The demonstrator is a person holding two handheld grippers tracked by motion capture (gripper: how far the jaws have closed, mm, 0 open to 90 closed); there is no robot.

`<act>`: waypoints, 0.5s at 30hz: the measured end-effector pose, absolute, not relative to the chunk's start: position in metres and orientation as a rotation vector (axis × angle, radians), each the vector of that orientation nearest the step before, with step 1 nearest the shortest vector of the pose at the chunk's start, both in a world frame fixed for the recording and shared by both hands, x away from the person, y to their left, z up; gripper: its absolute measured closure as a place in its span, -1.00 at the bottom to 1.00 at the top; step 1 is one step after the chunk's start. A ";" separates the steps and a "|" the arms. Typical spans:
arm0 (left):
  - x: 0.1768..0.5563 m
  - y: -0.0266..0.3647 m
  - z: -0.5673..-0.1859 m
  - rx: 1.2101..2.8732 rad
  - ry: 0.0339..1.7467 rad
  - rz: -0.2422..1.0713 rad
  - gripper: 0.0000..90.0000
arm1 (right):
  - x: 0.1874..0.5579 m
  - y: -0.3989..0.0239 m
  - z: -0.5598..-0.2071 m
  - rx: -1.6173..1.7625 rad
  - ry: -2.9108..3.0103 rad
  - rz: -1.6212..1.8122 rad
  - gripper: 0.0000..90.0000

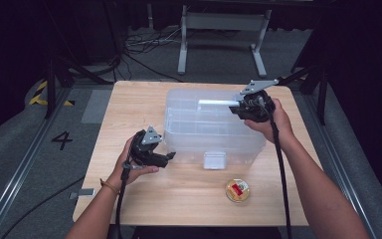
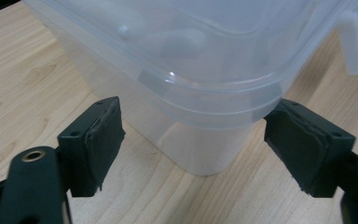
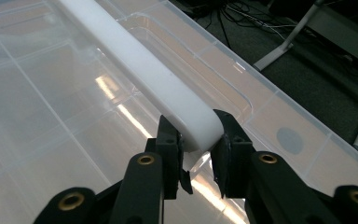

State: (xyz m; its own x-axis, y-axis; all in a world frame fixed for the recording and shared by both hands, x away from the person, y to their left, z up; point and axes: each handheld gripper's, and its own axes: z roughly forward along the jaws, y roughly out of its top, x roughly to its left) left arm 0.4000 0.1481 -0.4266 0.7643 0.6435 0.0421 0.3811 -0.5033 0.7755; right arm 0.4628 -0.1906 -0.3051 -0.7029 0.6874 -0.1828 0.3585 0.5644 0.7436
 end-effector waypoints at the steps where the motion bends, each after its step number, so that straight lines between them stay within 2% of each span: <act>1: 0.400 0.148 -0.427 2.156 0.762 0.418 -0.53 | 0.463 -0.191 -0.305 0.846 2.342 0.973 0.67; 3: 0.400 0.148 -0.426 2.164 0.754 0.430 -0.51 | 0.462 -0.190 -0.306 0.854 2.345 0.991 0.68; 6: 0.400 0.150 -0.426 2.161 0.771 0.453 -0.59 | 0.459 -0.185 -0.306 0.840 2.356 0.998 0.69; 10: 0.400 0.155 -0.425 2.157 0.766 0.446 -0.49 | 0.461 -0.182 -0.304 0.851 2.364 0.987 0.69; 15: 0.399 0.155 -0.424 2.155 0.760 0.450 -0.49 | 0.462 -0.182 -0.303 0.854 2.367 0.987 0.69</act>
State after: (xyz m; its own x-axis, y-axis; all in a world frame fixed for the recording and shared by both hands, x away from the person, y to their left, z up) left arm 0.3990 0.1554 -0.4240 0.7570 0.6502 0.0649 0.3695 -0.5078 0.7782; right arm 0.4617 -0.1817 -0.3029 -0.7154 0.6821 -0.1517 0.3723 0.5557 0.7434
